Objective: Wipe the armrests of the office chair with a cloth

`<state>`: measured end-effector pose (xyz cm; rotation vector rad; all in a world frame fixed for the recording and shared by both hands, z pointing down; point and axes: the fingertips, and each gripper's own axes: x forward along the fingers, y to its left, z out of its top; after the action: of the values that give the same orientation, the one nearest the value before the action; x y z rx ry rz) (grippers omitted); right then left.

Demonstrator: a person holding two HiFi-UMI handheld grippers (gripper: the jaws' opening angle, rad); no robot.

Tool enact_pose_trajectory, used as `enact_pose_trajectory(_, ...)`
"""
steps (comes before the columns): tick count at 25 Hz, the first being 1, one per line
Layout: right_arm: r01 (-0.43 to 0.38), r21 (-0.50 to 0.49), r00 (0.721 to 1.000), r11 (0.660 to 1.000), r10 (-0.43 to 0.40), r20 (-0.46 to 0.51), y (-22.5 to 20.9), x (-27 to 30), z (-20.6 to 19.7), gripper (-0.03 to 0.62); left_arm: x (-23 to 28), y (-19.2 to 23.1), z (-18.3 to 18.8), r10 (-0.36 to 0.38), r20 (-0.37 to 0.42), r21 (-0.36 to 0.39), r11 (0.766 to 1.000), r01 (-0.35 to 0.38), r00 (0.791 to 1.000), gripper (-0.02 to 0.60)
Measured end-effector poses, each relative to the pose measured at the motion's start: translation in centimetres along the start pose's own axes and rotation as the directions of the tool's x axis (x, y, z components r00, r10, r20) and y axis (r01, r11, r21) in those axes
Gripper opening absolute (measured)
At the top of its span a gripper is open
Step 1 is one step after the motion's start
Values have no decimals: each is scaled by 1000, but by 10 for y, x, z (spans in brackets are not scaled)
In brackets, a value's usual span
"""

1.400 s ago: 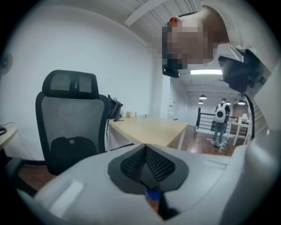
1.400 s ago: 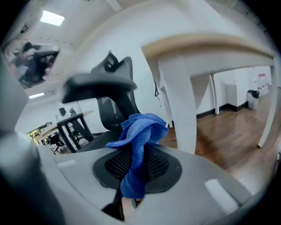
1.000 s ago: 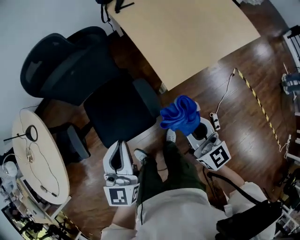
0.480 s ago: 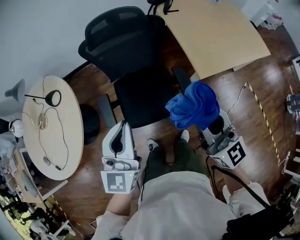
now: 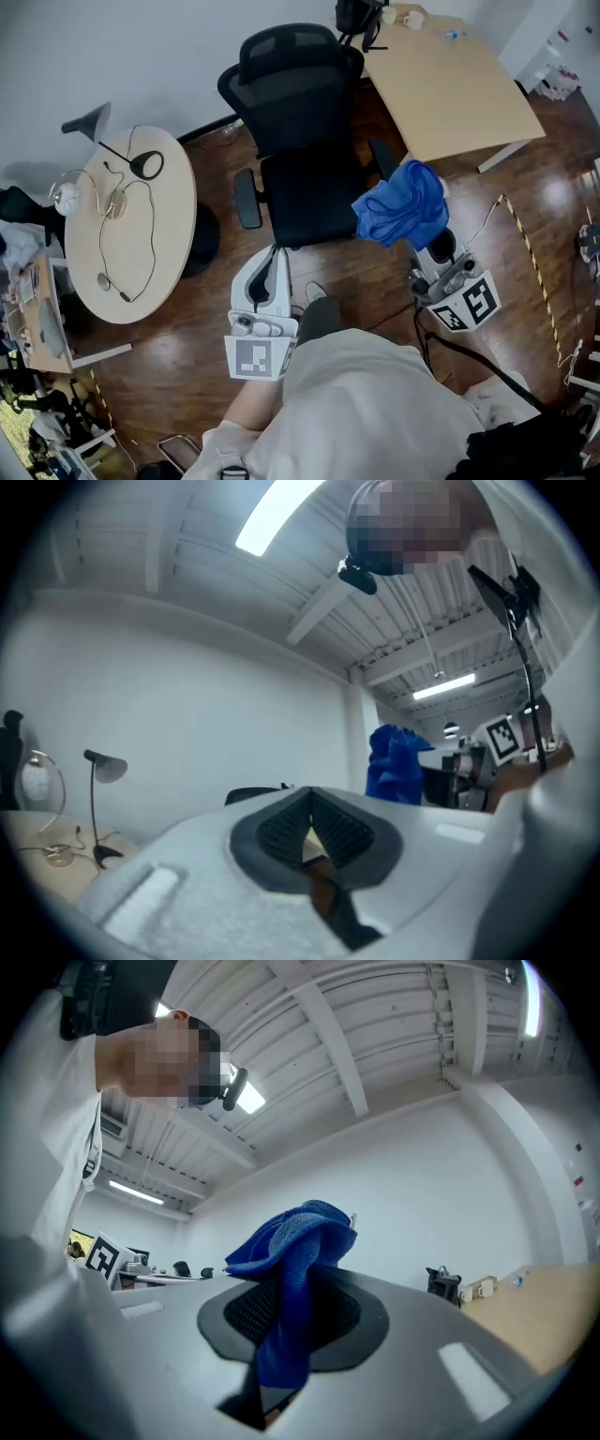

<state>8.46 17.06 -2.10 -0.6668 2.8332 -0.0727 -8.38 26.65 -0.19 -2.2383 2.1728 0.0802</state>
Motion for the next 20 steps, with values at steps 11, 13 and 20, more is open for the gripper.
enact_pose_trajectory(11,-71,18,997,997,70,28,72,-142,46,72,-126,-86,47,97,47,55,994,-100,994,-8)
enact_pose_trajectory(13,-72,34,997,997,72,23,83,-165,44,72,-150,-98,39,108,20,60,992,-109,994,-8)
enact_pose_trajectory(20,-66,94,998,993,66,13,103,-208,43,72,-193,-125,46,106,10,54,993,-106,994,-7)
